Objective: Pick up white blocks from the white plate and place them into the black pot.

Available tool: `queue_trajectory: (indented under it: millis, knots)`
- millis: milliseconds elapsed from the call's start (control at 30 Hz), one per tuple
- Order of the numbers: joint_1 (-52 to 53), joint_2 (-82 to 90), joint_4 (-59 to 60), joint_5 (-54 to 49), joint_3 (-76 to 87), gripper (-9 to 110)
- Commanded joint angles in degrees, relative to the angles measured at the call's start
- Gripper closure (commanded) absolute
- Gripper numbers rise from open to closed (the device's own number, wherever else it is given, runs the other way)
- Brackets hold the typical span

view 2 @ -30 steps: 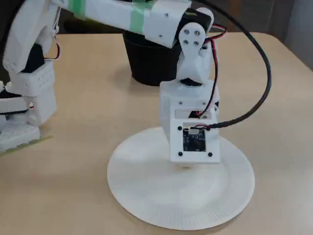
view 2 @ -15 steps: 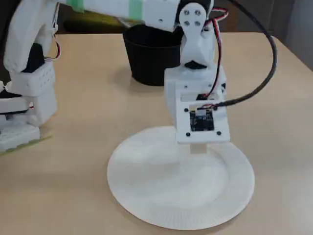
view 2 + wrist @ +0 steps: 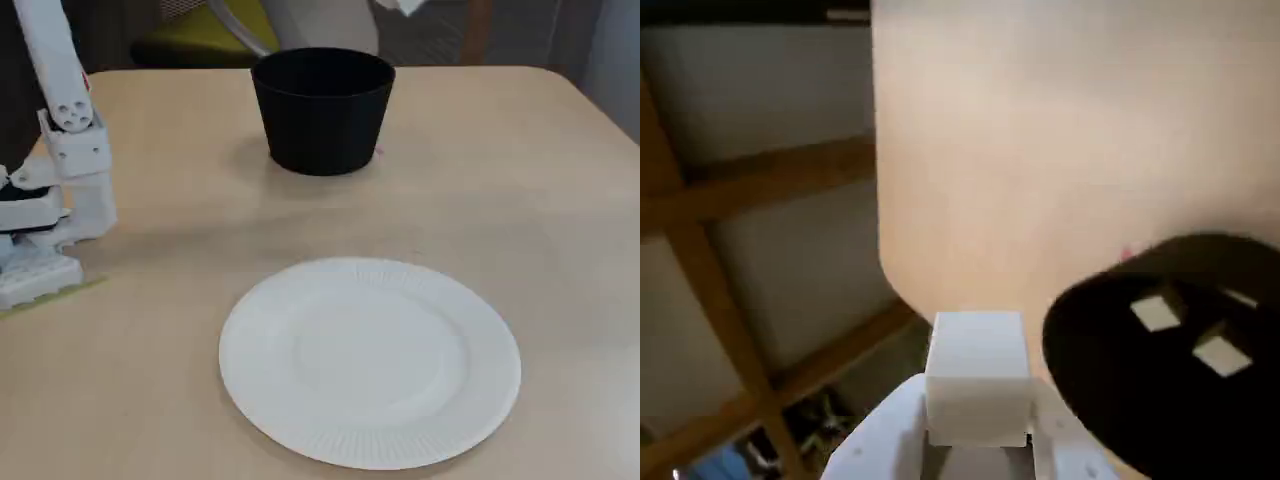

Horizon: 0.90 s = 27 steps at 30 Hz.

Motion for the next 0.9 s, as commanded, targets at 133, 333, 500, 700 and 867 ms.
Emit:
queue_trajectory:
  millis: [133,333,500,700,867]
  knots:
    - [-13.18,10.02,-5.01,4.22,18.90,104]
    - [-15.73,9.76,-19.16,4.66,36.04,104]
    - [-15.38,8.70,-24.79,3.34,39.38,104]
    - [-15.12,8.17,-25.66,-1.05,39.38,65]
    - [-12.92,11.78,-24.35,-2.64,38.76,81]
